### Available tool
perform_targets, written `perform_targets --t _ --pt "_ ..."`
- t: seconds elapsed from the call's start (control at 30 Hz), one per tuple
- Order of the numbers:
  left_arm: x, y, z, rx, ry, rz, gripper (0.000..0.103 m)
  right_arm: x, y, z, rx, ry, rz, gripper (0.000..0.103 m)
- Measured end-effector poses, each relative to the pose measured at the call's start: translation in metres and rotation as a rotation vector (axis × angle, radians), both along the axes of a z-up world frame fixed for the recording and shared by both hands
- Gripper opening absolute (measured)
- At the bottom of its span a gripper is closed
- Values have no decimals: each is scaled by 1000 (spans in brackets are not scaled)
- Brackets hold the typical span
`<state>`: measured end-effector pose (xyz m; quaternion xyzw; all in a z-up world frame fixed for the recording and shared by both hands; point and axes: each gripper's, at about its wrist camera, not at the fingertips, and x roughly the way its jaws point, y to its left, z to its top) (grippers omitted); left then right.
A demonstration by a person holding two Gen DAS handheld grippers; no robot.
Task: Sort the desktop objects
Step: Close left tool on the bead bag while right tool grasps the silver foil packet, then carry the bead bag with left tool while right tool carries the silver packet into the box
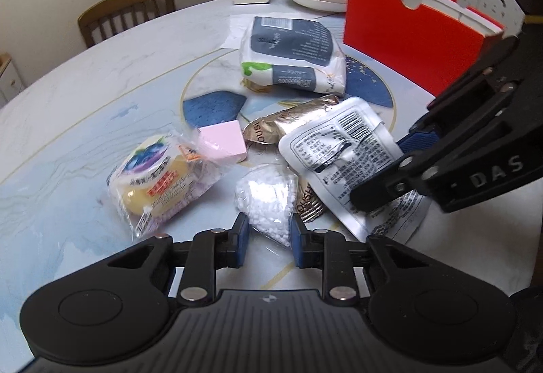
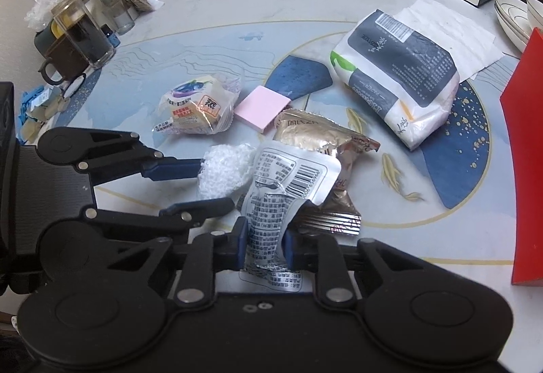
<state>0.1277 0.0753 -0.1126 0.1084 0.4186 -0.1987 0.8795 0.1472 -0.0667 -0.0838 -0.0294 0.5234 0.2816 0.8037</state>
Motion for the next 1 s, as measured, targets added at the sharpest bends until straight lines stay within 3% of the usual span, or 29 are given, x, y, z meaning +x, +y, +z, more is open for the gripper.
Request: perform_targets --t 0.47,1.0 --pt "-21 -7 22 -86 1 94 24 -10 -30 15 59 -39 8 17" --pt "-22 -49 53 -122 -41 116 24 -12 -84 37 93 -70 -5 17"
